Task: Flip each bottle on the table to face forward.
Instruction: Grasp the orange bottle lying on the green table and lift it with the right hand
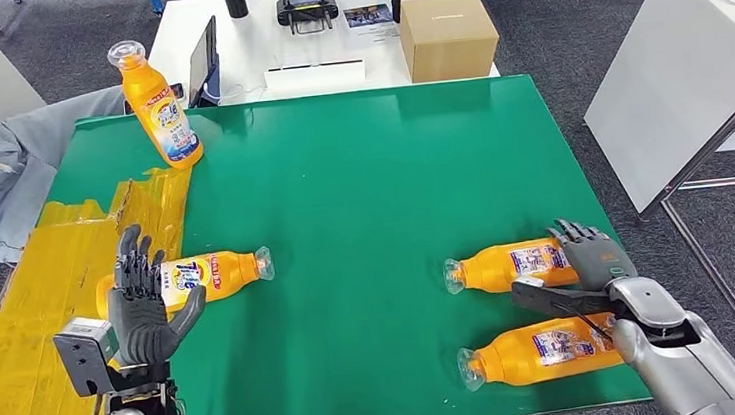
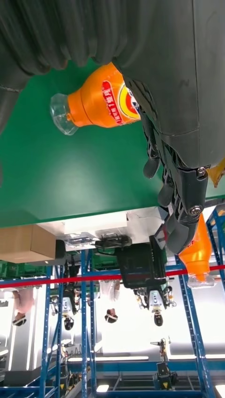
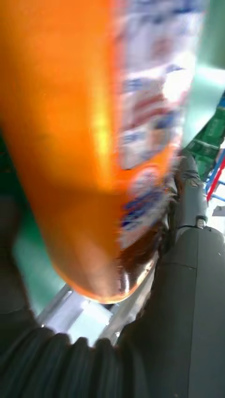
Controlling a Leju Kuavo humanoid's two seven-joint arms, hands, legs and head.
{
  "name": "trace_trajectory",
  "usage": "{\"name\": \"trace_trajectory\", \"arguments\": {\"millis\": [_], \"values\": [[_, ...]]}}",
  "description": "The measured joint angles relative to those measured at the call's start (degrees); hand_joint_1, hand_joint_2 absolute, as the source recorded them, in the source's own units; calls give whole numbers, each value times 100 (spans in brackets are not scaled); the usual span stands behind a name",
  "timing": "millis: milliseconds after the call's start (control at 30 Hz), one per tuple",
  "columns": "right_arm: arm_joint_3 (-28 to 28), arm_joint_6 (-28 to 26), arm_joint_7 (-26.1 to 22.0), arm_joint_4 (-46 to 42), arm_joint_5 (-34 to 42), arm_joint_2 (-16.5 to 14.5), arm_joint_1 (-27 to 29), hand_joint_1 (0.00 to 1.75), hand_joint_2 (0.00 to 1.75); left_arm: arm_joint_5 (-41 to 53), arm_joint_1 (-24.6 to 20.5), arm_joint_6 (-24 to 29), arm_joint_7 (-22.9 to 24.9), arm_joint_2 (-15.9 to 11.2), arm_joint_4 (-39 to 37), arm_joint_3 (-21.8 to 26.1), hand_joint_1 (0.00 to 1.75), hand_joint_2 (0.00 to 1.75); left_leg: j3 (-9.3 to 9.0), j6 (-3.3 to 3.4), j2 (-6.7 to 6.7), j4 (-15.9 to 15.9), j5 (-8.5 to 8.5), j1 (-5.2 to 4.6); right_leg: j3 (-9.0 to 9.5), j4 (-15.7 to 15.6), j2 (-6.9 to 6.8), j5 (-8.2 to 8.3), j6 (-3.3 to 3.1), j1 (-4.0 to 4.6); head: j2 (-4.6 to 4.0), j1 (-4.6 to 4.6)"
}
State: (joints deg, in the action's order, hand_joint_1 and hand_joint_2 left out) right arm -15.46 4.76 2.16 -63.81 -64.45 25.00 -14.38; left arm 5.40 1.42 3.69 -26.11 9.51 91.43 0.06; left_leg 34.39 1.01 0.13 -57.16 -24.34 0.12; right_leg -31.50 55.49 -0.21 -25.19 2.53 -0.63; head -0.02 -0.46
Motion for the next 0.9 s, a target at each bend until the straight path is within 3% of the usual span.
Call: {"name": "trace_trajectory", "arguments": {"millis": [33,67,433,600,667,767,900], "values": [[-13,22,-21,19,31,14,-3,152,175,0,-4,-4,1,0,-10,-3,0,175,-1,0,0,0,0,0,1,0,0,0,0,0,0,0],[-26,36,-43,34,64,30,-7,157,175,0,-6,-8,1,0,-17,-10,0,175,-1,0,0,0,0,0,2,0,-1,0,0,0,0,0],[-113,-160,-209,71,325,54,-39,149,175,22,76,-30,-46,2,140,-255,0,175,-2,0,0,0,-1,0,4,0,0,0,0,1,0,1],[-128,-522,-293,22,364,-31,30,175,175,111,150,-22,-41,1,290,-372,0,175,-4,0,0,0,-1,2,5,0,1,0,0,3,0,1],[-82,-935,-434,-184,503,-185,211,175,175,245,223,-30,21,-2,406,-433,0,175,-1,0,-1,1,-1,4,5,1,0,0,0,6,0,0],[110,-1570,-765,-836,1174,-685,612,175,175,468,354,-130,190,-15,621,-597,0,175,4,-1,-1,1,-2,8,-2,2,0,-2,-1,11,0,-1],[380,-1863,-1095,-1748,2103,-1379,1002,175,175,637,456,-190,321,-48,801,-881,0,175,11,-3,-3,3,-2,14,-9,2,-5,-8,-7,16,0,-2]]}}
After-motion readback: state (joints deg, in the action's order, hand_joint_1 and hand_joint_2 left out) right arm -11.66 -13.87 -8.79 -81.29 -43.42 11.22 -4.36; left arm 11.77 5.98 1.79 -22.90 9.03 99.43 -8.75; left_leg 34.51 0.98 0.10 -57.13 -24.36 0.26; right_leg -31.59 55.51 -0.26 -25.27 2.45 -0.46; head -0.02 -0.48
